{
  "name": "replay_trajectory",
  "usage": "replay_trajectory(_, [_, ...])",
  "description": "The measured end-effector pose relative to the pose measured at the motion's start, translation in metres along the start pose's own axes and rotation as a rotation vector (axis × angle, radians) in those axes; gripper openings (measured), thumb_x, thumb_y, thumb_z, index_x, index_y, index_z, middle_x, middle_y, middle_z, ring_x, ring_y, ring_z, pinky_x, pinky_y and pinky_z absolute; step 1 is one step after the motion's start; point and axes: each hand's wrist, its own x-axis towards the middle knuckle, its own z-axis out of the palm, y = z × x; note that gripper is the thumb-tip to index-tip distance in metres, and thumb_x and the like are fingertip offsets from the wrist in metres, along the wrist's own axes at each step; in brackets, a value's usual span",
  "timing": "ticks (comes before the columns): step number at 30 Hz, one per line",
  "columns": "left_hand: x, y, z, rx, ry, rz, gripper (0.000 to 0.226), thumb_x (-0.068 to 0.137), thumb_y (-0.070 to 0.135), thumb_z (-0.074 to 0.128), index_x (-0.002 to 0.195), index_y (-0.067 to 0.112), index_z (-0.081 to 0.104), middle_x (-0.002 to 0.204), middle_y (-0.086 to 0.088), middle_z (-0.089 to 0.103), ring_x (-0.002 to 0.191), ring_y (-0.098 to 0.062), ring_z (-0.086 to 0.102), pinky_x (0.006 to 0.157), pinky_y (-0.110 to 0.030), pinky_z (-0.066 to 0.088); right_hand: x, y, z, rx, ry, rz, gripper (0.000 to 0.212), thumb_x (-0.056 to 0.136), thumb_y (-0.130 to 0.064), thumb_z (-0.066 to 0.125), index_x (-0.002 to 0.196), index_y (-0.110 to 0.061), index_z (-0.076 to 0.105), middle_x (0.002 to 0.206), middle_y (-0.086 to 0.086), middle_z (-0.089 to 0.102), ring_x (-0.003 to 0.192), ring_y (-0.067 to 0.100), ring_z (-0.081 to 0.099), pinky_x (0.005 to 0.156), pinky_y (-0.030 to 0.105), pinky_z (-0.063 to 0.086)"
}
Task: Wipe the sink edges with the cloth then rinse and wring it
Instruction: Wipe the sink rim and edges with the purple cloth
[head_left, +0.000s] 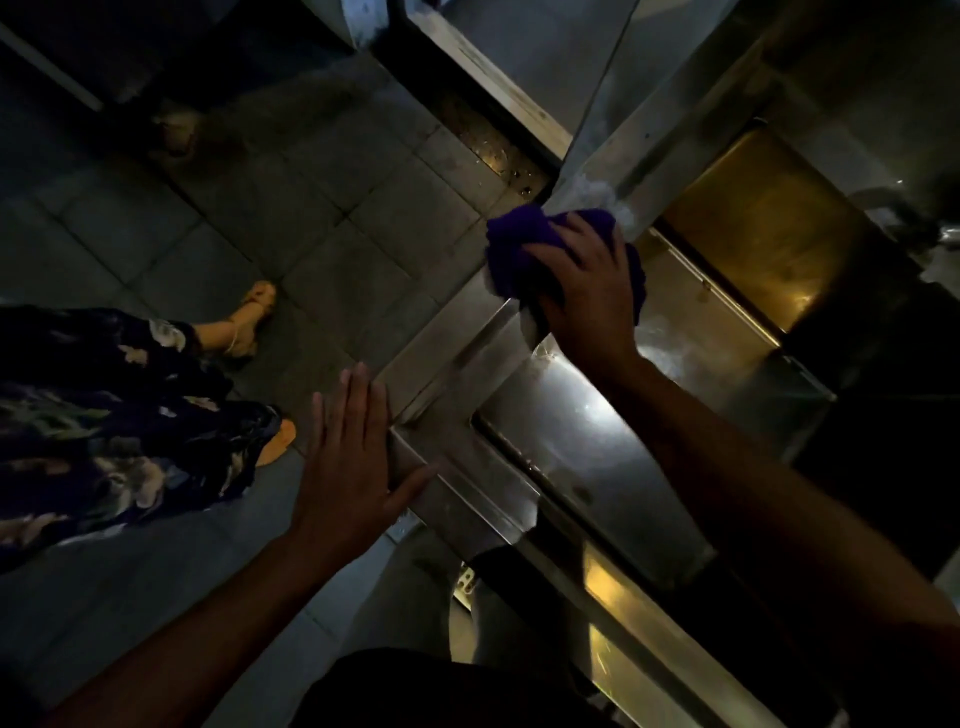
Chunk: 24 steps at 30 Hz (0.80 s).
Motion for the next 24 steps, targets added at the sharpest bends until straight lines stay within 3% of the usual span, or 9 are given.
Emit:
replay_trajectory(4, [0.015,-0.004,-0.006,-0.067,0.017,0.016,0.101,0.09,0.074,0.034,0.154,-0.003,0.024,0.163,-0.021,0.016,0.151,-0.036,0.019,0.123,-0.054,0.011,0.005,-0.02,-0.021,0.094,0.007,-0.018,0.039,0.096,-0.035,0.052,0.132,-0.024,0.059,0.137,0.006,0.057,0.135,0.03,0.045,0.12,0.049,0.021])
replay_trajectory(7, [0.034,0.004,-0.009,-0.164,0.053,-0.017,0.097,0.09,0.069,0.04,0.156,0.001,0.018,0.165,-0.017,0.014,0.151,-0.032,0.018,0.124,-0.048,0.01,-0.027,-0.063,-0.01,0.184,0.003,-0.05,0.041,0.09,-0.026,0.066,0.13,-0.017,0.062,0.141,0.01,0.055,0.138,0.033,0.041,0.114,0.057,0.03])
replay_trajectory(10, [0.043,0.012,-0.007,-0.155,0.059,-0.065,0.096,0.091,0.069,0.036,0.156,0.001,0.018,0.164,-0.018,0.018,0.149,-0.034,0.024,0.122,-0.043,0.014,-0.055,-0.078,0.019,0.166,-0.041,-0.015,0.043,0.093,-0.03,0.065,0.134,-0.021,0.059,0.153,0.01,0.043,0.148,0.035,0.025,0.118,0.061,0.02])
replay_trajectory(13, [0.044,0.011,-0.005,-0.094,0.036,-0.058,0.095,0.091,0.07,0.035,0.156,0.003,0.02,0.163,-0.018,0.02,0.15,-0.033,0.024,0.122,-0.043,0.015,-0.049,-0.059,0.029,0.087,0.002,-0.018,0.048,0.093,-0.038,0.062,0.139,-0.023,0.056,0.157,0.009,0.038,0.151,0.034,0.02,0.118,0.061,0.017])
replay_trajectory(17, [0.046,0.013,-0.007,-0.073,0.025,-0.074,0.094,0.091,0.069,0.035,0.156,0.002,0.021,0.163,-0.018,0.023,0.147,-0.034,0.029,0.118,-0.049,0.028,-0.013,-0.02,0.021,0.014,0.073,0.05,0.05,0.094,-0.044,0.055,0.141,-0.025,0.053,0.157,0.009,0.038,0.15,0.035,0.021,0.119,0.06,0.017])
replay_trajectory(21, [0.046,0.016,-0.01,-0.077,0.012,-0.1,0.093,0.091,0.068,0.034,0.155,0.003,0.022,0.162,-0.017,0.024,0.147,-0.033,0.028,0.118,-0.047,0.026,0.02,0.022,0.008,-0.046,0.085,0.144,0.05,0.097,-0.048,0.047,0.143,-0.029,0.047,0.158,0.006,0.036,0.15,0.032,0.02,0.123,0.054,0.01])
replay_trajectory(24, [0.045,0.017,-0.012,-0.085,0.003,-0.093,0.091,0.091,0.067,0.034,0.155,0.004,0.022,0.161,-0.018,0.025,0.146,-0.034,0.03,0.117,-0.048,0.027,0.036,0.039,-0.001,-0.053,0.112,0.183,0.047,0.096,-0.044,0.052,0.14,-0.028,0.049,0.155,0.007,0.041,0.148,0.033,0.025,0.122,0.055,0.015])
